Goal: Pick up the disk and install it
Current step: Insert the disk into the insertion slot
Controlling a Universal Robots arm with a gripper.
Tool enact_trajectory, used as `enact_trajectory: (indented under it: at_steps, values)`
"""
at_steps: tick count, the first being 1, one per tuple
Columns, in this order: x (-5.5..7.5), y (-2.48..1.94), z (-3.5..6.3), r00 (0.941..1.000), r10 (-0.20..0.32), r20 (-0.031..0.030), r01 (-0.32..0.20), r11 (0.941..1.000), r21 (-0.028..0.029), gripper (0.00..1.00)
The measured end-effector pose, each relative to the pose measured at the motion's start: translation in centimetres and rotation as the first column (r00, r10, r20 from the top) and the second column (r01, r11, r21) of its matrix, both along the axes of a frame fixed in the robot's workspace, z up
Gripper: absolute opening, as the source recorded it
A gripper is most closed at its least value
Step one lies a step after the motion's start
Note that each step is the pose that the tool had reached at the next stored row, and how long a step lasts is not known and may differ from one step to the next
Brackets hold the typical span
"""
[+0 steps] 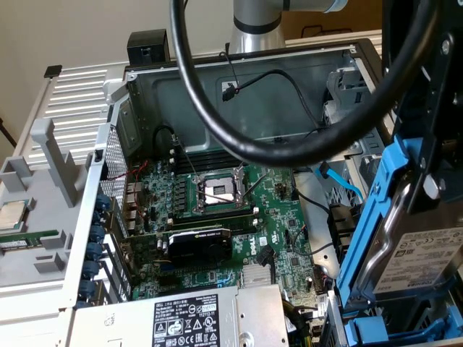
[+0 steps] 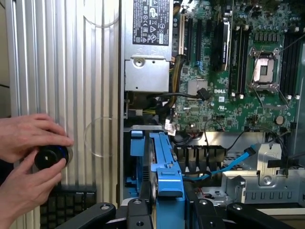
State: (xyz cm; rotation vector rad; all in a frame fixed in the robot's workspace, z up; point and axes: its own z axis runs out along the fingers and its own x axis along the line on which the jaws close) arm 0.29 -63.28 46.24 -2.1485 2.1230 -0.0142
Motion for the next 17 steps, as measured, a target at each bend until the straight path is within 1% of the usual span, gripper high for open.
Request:
enact_trajectory:
  at_steps: [2,17]
  values:
    - [0.0,0.0,0.02,1.0,0.001,-0.0001,-0.001,1.0,-0.0015,0.36]
    - [0.0,0.06,-0.11,1.0,0.006,-0.0001,-0.006,1.0,-0.0068,0.36]
